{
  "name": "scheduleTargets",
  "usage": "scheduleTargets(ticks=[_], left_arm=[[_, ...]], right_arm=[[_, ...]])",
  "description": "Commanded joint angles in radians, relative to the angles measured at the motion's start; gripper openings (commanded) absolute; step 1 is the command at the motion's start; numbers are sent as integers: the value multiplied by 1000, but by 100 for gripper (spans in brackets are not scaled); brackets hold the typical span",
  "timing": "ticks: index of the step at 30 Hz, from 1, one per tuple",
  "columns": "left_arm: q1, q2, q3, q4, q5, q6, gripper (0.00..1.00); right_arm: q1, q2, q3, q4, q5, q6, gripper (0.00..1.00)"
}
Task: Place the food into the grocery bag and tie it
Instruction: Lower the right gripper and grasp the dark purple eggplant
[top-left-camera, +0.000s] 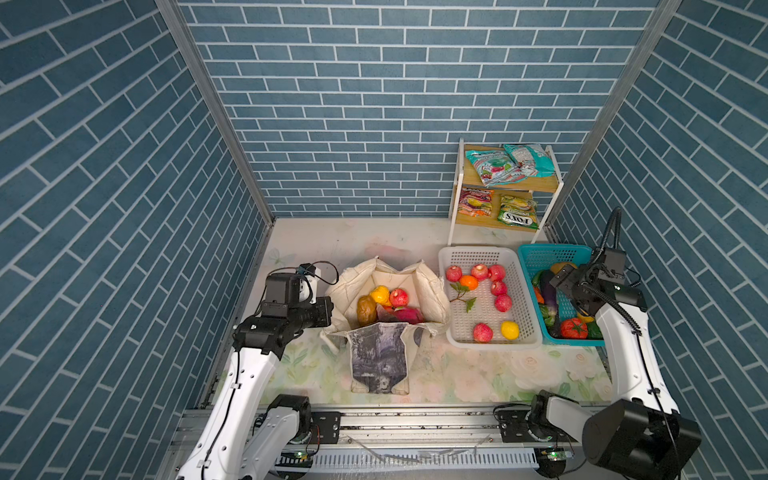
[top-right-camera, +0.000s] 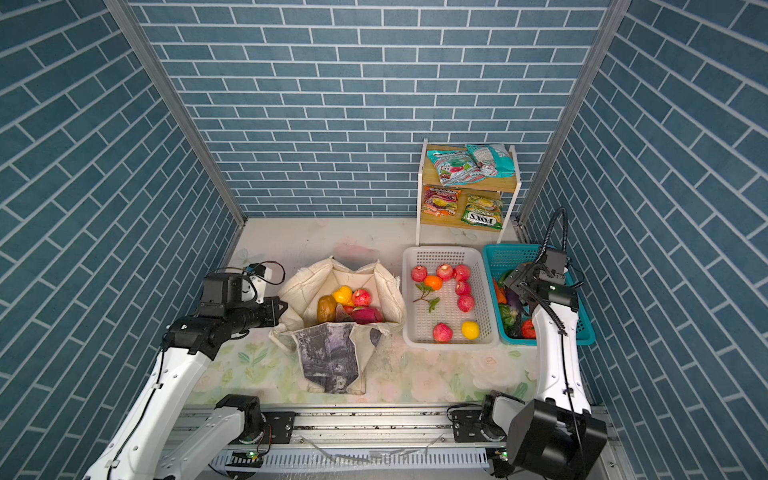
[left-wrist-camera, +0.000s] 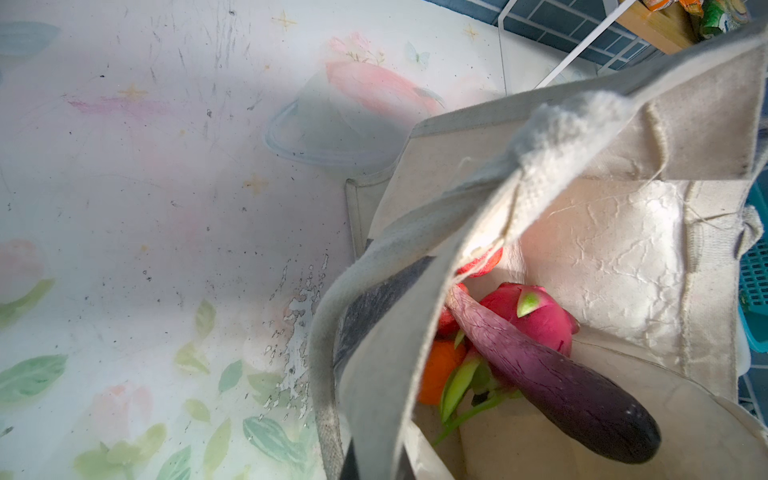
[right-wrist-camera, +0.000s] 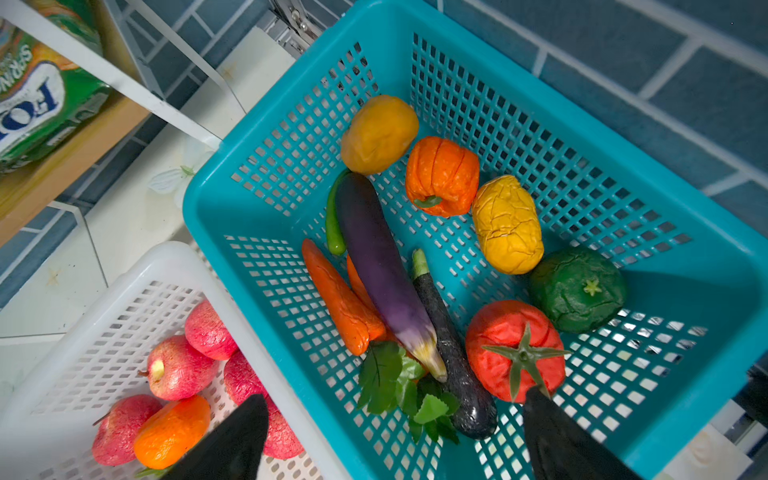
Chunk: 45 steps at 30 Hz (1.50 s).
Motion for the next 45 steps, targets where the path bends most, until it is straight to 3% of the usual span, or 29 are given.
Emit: scheduleTargets(ticks=[1,22,45], left_arm=[[1,2,-10,4,12,14,0],[2,-3,-9,1,9,15,1],[2,-4,-11,1,7,14,2]], right_arm=[[-12,41,38,-19,-48,28,95],[-13,351,41,78,-64,33,84],[-33,630,188,112,-107,27,72]])
